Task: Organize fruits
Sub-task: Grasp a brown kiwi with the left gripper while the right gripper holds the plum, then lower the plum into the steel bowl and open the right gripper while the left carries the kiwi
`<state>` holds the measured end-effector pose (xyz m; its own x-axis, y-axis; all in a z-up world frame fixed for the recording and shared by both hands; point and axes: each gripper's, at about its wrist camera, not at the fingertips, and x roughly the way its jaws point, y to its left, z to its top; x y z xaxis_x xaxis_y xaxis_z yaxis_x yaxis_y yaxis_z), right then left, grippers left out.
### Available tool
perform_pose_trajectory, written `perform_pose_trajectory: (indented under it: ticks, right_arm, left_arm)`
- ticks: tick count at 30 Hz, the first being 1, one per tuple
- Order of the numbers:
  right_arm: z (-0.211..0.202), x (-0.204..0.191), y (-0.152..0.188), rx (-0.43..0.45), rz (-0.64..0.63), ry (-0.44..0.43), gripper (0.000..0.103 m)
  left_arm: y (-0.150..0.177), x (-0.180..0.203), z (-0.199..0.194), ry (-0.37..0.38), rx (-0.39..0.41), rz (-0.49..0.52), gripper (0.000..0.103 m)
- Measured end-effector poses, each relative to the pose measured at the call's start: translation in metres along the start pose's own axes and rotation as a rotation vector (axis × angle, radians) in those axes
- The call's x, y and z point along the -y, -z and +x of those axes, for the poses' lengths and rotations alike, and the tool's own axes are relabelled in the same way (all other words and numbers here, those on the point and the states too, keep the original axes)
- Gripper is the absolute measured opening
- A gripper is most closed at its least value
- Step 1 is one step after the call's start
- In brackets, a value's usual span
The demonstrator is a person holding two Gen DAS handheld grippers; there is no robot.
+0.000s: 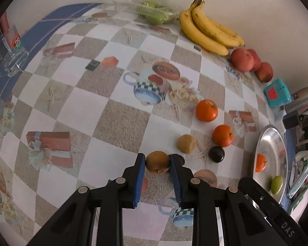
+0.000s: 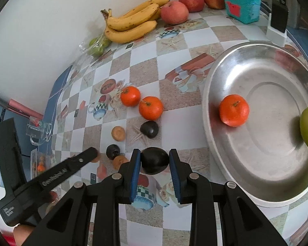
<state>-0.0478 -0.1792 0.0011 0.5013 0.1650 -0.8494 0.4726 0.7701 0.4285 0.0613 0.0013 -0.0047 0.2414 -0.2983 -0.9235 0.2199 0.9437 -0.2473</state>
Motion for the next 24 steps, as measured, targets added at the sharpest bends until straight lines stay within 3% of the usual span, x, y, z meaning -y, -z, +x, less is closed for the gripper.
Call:
perform_pose_trajectory:
  ticks: [10,24]
  right_arm:
    - [-0.025,0.057,-0.009,0.078,0.137,0.087,0.029]
    - [-0.062,0.125,-0.008,0.171,0.293,0.201,0.029]
  left_arm:
    - [0.000,0.038,-0.004,0.028,0.054,0.082,0.027]
    - [0.050,0.159,-0.007,0.167,0.081,0.455,0.027]
